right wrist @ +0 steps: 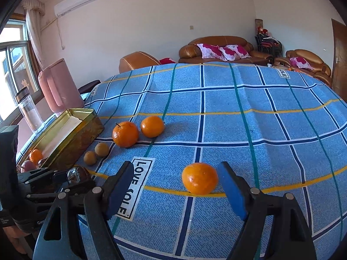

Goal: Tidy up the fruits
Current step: 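Close the left tool on a dark passion fruit while the right tool grasps an orange, then lift and carry the passion fruit toward the tray while the right tool carries the orange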

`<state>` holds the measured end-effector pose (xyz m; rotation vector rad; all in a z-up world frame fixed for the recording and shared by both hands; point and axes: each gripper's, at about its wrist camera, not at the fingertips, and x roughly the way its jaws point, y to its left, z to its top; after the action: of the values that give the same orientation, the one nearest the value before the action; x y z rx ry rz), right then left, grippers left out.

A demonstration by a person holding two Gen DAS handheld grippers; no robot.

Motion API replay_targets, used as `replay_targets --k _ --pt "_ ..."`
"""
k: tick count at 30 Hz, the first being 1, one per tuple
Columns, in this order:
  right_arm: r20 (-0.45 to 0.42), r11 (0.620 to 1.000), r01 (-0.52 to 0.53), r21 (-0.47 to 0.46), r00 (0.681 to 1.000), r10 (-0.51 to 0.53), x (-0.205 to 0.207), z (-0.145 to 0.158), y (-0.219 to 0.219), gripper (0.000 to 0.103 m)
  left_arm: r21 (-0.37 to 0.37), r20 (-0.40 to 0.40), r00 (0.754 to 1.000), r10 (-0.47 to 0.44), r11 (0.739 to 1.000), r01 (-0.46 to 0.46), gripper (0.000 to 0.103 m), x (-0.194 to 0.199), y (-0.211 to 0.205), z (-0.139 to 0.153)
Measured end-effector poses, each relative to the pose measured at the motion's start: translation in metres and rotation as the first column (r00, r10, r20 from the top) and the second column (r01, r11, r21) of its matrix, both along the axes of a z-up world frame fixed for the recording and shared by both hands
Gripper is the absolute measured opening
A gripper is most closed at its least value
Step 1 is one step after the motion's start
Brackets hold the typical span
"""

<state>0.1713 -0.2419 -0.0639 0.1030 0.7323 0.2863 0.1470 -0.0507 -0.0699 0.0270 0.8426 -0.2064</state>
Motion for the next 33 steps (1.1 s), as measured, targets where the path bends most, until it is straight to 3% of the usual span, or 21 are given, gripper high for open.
replay_targets --k 11,16,21,33 --pt "-0.092 0.997 0.012 -0.081 0.996 -0.019 0.010 -0.013 0.000 0.070 0.043 0.119 0.993 -0.012 0.999 0.007 0.042 0.007 -0.012 0.016" --pt "-0.095 0.992 0.011 -0.124 0.995 -0.023 0.011 -0.013 0.000 0.064 0.046 0.118 0.993 -0.027 0.999 0.022 0.042 0.010 -0.016 0.016" --pt "-0.119 0.993 -0.017 -0.119 0.993 0.003 0.015 -0.016 0.002 0.040 0.053 0.136 0.990 -0.031 0.998 0.024 0.042 0.007 -0.018 0.017" --pt "-0.049 0.994 -0.059 -0.097 0.997 0.055 0.005 -0.006 0.007 0.039 0.017 0.164 0.986 -0.031 0.999 0.029 0.042 0.001 -0.012 0.021"
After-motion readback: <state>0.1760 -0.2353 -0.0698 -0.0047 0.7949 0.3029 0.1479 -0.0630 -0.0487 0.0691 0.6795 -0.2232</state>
